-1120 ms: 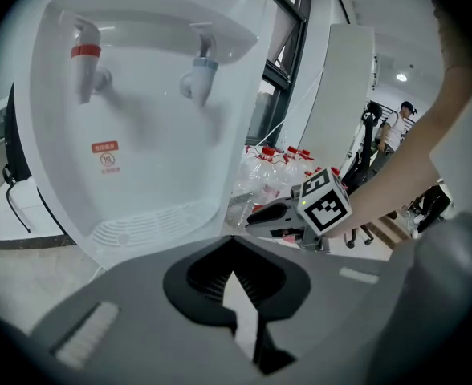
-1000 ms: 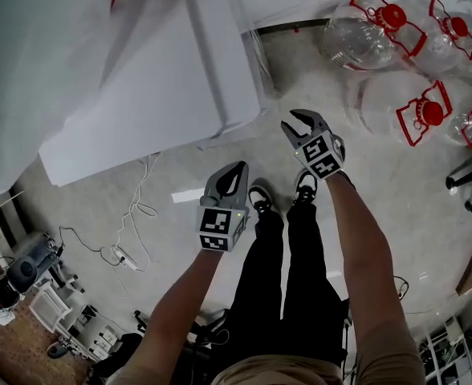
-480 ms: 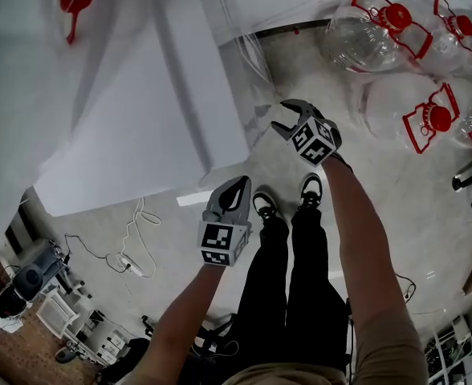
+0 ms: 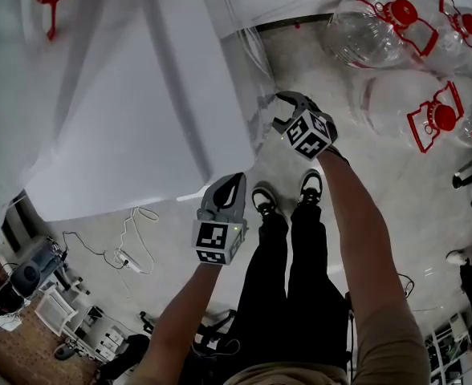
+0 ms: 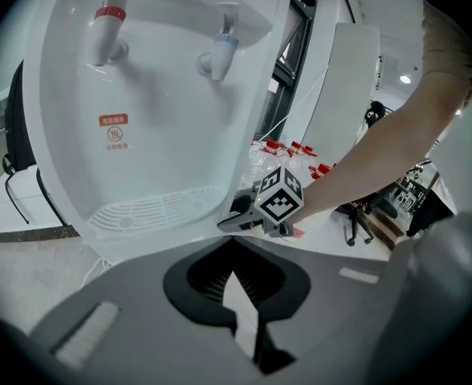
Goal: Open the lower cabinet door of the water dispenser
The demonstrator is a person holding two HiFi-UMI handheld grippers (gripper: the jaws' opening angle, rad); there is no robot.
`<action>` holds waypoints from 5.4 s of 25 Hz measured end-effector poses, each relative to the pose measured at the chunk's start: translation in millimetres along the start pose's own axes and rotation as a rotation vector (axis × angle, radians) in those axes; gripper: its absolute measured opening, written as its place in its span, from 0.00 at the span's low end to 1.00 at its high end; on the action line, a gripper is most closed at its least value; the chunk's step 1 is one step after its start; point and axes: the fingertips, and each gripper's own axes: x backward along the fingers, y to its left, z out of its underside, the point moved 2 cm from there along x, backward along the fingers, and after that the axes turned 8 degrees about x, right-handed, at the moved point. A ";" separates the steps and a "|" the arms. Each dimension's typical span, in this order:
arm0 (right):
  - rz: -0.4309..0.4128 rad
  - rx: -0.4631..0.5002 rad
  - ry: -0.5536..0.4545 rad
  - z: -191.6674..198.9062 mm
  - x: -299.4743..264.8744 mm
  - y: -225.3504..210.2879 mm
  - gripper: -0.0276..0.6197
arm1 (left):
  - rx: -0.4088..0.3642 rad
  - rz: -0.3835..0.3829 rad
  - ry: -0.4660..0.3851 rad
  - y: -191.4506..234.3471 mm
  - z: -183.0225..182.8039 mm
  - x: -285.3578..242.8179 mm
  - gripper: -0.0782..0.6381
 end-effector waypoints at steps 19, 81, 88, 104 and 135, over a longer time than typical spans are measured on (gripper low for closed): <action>0.107 -0.239 -0.035 -3.5 0.1 7.6 0.40 | 0.026 -0.008 -0.008 -5.6 12.9 4.2 0.11; -0.513 -0.219 0.237 -74.5 -29.9 385.8 0.22 | 0.282 -0.247 -0.073 97.0 88.8 180.4 0.11; -0.497 -0.215 0.236 -81.2 39.8 362.6 0.08 | 0.239 -0.199 -0.087 56.8 60.1 179.0 0.11; -0.161 -0.235 0.016 -181.7 274.5 206.4 0.06 | 0.148 -0.091 -0.201 -66.5 -78.5 221.5 0.11; 0.273 -0.128 -0.530 -430.9 580.0 114.6 0.06 | -0.170 -0.012 -0.545 -177.1 -329.6 402.7 0.11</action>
